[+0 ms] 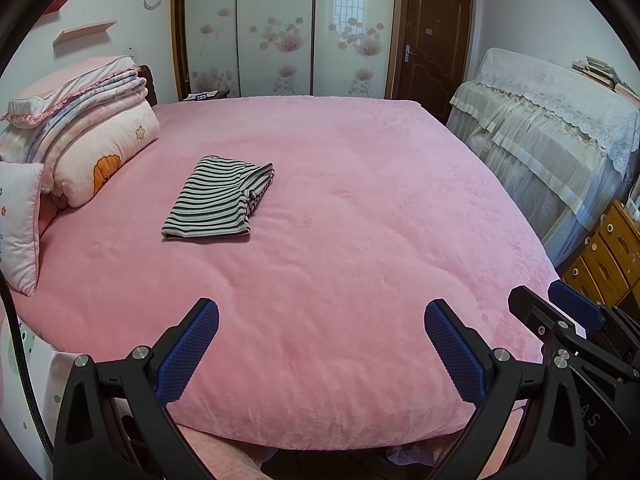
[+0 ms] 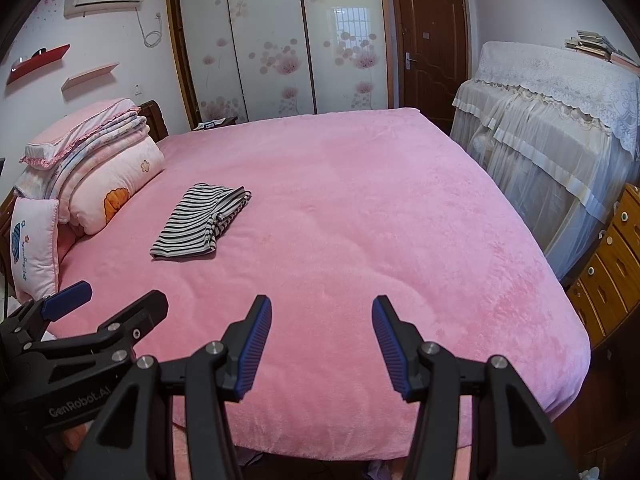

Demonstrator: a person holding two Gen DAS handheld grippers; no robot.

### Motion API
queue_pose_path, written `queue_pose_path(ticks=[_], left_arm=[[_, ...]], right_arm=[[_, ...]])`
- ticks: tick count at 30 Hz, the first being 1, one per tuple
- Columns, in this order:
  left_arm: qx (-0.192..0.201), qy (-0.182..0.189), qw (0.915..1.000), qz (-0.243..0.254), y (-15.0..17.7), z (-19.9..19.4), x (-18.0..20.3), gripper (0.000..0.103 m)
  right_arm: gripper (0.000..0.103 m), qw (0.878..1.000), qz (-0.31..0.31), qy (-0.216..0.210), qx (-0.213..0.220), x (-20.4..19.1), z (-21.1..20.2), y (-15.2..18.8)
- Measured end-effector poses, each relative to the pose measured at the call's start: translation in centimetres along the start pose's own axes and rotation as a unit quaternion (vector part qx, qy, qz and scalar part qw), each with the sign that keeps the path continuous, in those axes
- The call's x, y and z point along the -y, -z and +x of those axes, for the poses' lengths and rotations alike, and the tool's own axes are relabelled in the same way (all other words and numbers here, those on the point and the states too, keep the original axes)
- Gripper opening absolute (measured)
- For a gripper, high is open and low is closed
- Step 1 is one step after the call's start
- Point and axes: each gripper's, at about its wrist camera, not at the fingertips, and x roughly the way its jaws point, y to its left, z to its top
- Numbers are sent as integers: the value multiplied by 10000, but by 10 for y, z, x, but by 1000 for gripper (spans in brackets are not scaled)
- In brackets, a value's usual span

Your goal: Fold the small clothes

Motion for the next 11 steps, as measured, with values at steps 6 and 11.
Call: queue_pose_path(ticks=[6,11], left_arm=[[-1,-34,10000,24,1,1,0,102],[-12,-37,10000,21,3,1,2,102]], right_arm=[[53,10000,-4,8,-8,0,0,0],[53,10000,-3,9,-21,1,1,0]])
